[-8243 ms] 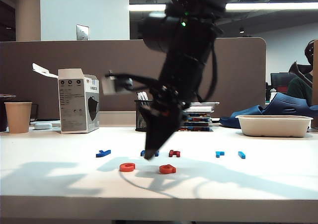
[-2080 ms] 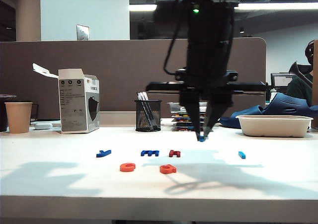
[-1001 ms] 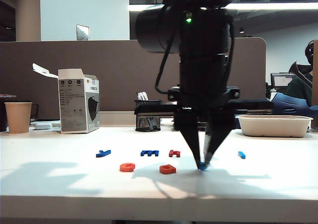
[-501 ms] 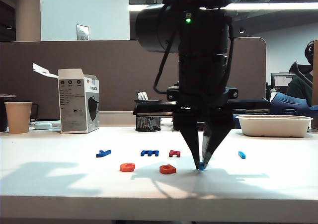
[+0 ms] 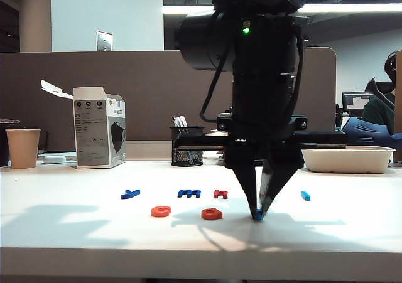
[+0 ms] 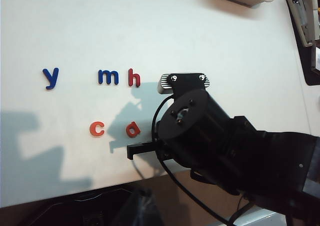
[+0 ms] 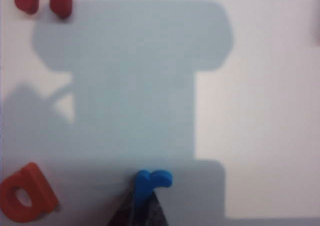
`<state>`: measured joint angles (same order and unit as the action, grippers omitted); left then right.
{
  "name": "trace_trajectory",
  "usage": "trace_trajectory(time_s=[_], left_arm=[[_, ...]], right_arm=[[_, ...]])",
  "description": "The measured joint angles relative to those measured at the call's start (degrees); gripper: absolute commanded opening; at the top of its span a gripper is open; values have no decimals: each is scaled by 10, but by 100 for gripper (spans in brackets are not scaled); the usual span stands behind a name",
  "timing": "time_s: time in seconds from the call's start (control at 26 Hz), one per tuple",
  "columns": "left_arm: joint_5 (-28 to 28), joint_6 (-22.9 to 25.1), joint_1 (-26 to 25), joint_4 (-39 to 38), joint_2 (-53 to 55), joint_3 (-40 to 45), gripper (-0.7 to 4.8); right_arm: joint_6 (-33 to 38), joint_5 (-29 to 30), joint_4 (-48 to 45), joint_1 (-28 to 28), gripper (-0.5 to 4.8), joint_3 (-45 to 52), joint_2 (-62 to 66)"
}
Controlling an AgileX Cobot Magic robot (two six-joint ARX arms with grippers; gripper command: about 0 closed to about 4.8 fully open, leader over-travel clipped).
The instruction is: Select the appropriate letters from the row of letter magnets placed on the table to arrange into the word "car".
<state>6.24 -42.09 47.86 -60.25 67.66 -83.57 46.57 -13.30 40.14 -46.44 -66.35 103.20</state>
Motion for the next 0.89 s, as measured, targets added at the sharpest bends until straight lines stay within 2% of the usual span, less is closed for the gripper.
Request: trace_trajectory(time_s=[0.15,0.39,0.89], left_arm=[[0,0,0,0,0,0,-5],[0,0,0,0,0,0,-5],[0,0,0,0,0,0,-5]], right_arm=[[0,0,0,0,-1,0,0],[0,0,0,0,53,1,0],[0,4,9,0,54,-1,0]])
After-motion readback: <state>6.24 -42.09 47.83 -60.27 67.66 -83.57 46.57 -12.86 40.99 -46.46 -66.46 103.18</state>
